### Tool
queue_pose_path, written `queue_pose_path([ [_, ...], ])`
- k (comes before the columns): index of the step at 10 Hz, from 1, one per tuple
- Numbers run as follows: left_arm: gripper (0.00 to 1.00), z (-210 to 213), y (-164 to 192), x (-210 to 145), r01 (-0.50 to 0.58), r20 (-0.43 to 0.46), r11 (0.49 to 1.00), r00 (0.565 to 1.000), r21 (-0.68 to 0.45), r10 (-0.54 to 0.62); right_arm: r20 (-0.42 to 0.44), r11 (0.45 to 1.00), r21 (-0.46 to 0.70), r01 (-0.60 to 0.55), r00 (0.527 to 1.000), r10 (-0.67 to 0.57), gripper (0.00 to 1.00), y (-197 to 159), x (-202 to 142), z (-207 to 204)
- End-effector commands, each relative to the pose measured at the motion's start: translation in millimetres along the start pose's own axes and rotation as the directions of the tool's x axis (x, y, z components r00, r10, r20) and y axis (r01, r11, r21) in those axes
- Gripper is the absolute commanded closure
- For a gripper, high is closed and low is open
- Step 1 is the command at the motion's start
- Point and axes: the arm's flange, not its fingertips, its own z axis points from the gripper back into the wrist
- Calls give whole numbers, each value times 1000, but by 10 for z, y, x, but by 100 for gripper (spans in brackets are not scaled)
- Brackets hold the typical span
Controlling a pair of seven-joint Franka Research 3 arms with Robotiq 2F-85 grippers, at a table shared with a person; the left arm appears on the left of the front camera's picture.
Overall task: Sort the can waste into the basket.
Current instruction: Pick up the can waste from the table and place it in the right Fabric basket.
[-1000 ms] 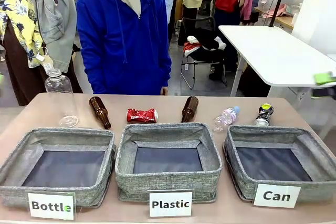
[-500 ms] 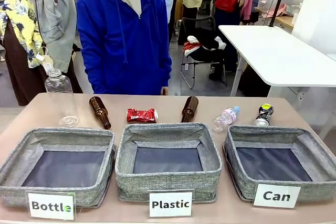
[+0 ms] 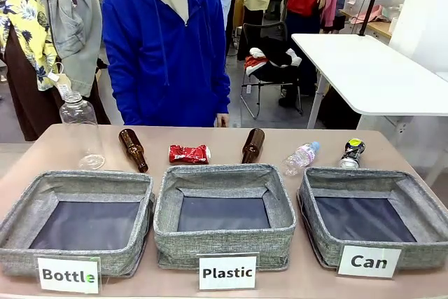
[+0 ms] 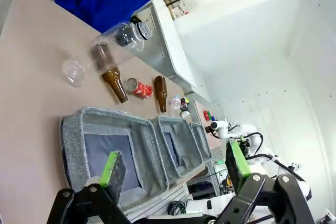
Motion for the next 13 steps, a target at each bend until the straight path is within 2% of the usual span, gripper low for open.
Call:
queue_pose_path([
  [1, 0, 23, -17, 15, 30, 10, 999, 1000, -11, -30, 17, 999, 12, -36, 999, 36, 0, 41, 28, 42],
  [5, 0, 27, -31, -13, 7, -3, 1000, 1000, 9, -7, 17, 999, 12, -36, 999, 36, 0, 41, 28, 42],
  [6, 0, -21, -93, -77, 53, -37, 997, 998, 62, -51, 17, 999, 12, -36, 999, 36, 0, 41, 28, 42],
  [7, 0, -159, -298, -88, 112, -135, 992, 986, 63, -102, 17, 999, 12, -36, 999, 36, 0, 41, 28, 42],
  [8, 0, -328, -566, -56, 130, -196, 980, 976, 149, -100, 17, 999, 12, -36, 999, 36, 0, 41, 28, 42],
  [9, 0, -546, -938, -35, 167, -300, 959, 949, 229, -94, 17, 999, 12, -36, 999, 36, 0, 41, 28, 42],
  [10, 0, -813, -1284, -63, 259, -405, 920, 906, 293, -126, 17, 999, 12, -36, 999, 36, 0, 41, 28, 42],
  [12, 0, -1502, -1828, -252, 444, -561, 792, 812, 419, -158, 17, 999, 12, -36, 999, 36, 0, 41, 28, 42],
  [13, 0, -1983, -2012, -343, 558, -680, 731, 711, 394, -176, 17, 999, 12, -36, 999, 36, 0, 41, 28, 42],
])
